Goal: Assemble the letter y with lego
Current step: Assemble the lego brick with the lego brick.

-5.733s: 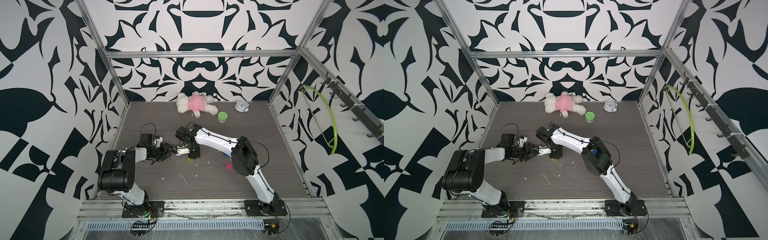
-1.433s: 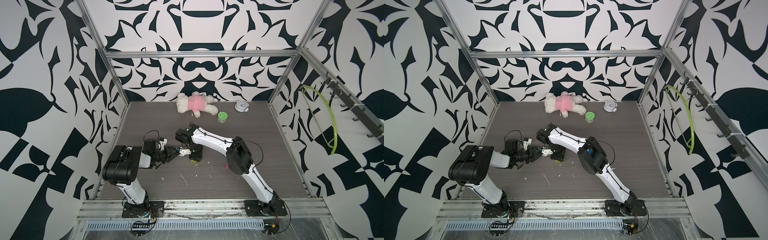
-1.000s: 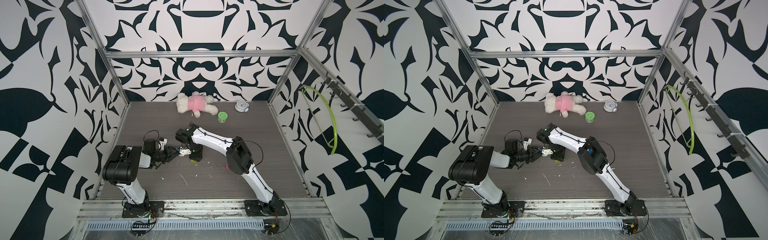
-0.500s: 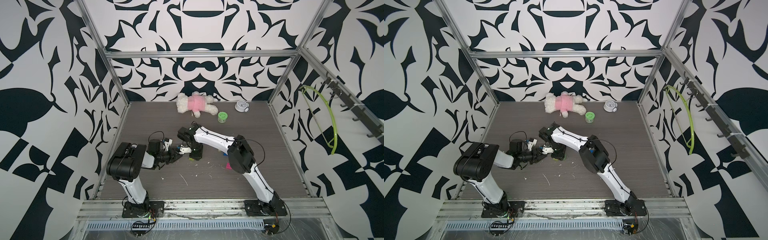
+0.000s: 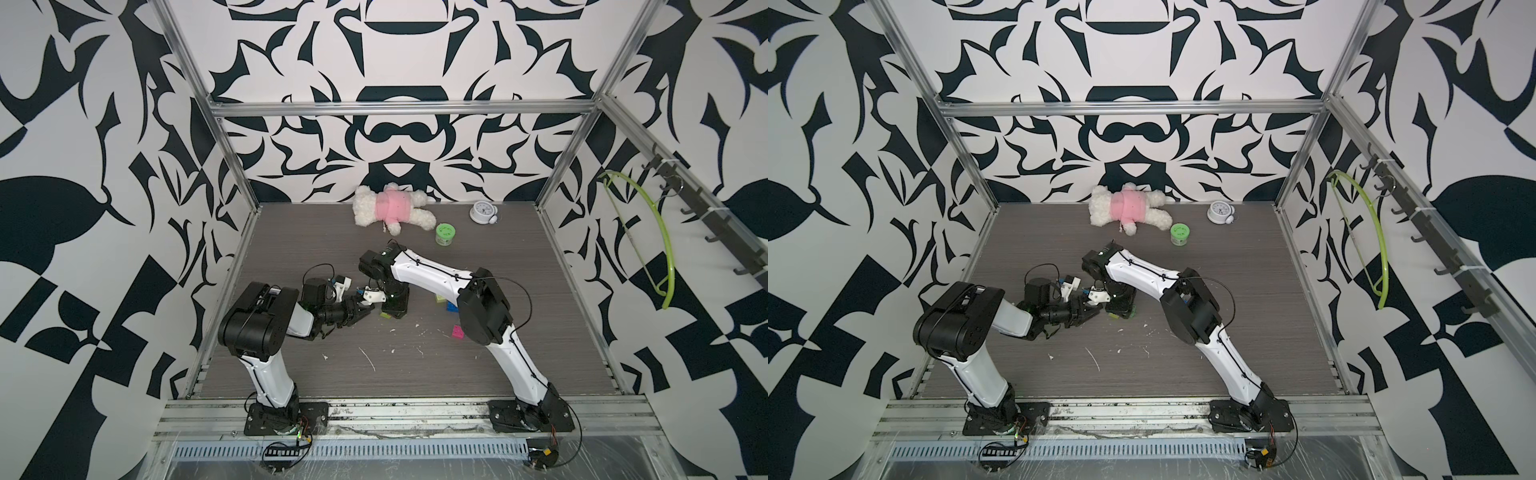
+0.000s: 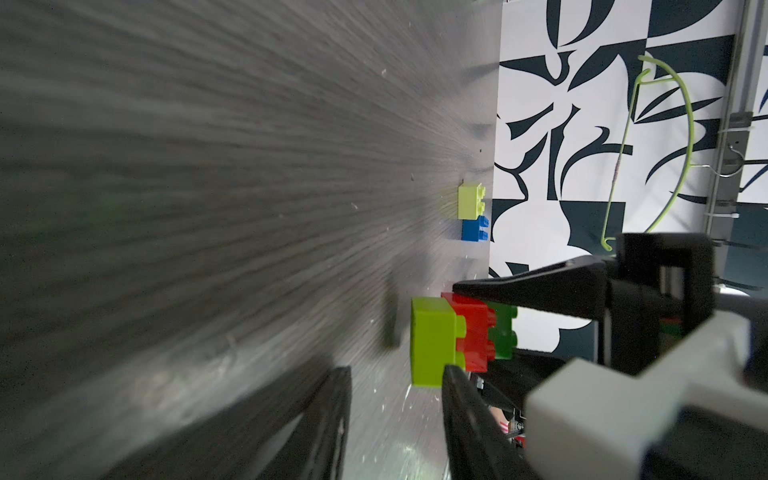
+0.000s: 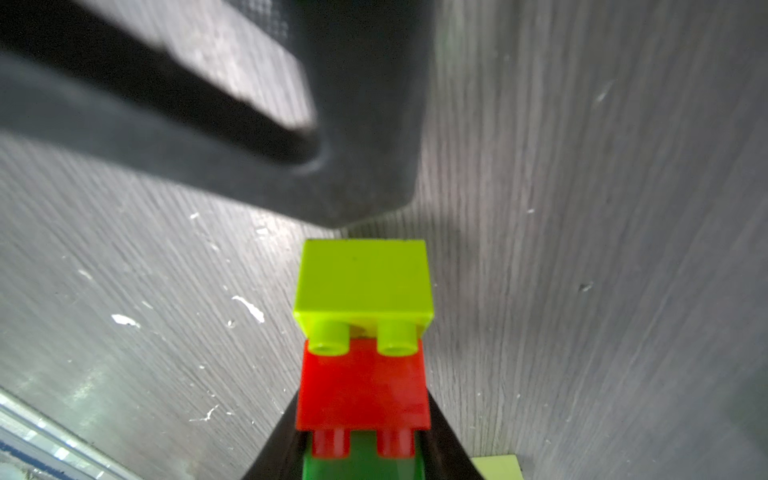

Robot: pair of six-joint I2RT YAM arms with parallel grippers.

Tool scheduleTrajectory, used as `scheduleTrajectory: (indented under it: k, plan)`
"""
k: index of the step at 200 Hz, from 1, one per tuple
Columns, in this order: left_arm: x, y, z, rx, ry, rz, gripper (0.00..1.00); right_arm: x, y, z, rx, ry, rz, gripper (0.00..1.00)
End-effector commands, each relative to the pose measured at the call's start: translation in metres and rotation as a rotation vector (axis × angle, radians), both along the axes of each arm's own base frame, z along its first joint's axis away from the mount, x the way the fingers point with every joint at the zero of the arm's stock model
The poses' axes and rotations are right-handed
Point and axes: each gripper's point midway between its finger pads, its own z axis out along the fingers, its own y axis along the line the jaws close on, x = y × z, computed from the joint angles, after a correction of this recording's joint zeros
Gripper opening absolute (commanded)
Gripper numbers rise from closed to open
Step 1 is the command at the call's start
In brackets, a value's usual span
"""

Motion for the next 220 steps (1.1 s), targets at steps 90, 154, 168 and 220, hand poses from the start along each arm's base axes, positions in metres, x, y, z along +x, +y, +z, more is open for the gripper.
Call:
scheduleTrajectory:
  k: [90, 154, 168, 220]
  plan:
    - [-0.019, 0.002, -0.036, 0.070, 0.132, 0.037, 0.44, 0.010, 0.001, 0.036, 0.181, -0.008, -0.121, 0.35]
    - [-0.018, 0.008, -0.042, 0.110, 0.154, 0.055, 0.43, -0.007, -0.039, 0.027, 0.013, 0.061, -0.180, 0.35]
    - [-0.016, 0.015, -0.045, 0.126, 0.166, 0.078, 0.43, -0.008, -0.044, 0.025, -0.015, 0.066, -0.186, 0.35]
    - [-0.011, 0.023, -0.043, 0.111, 0.169, 0.105, 0.43, -0.006, -0.044, 0.018, -0.050, 0.078, -0.189, 0.36]
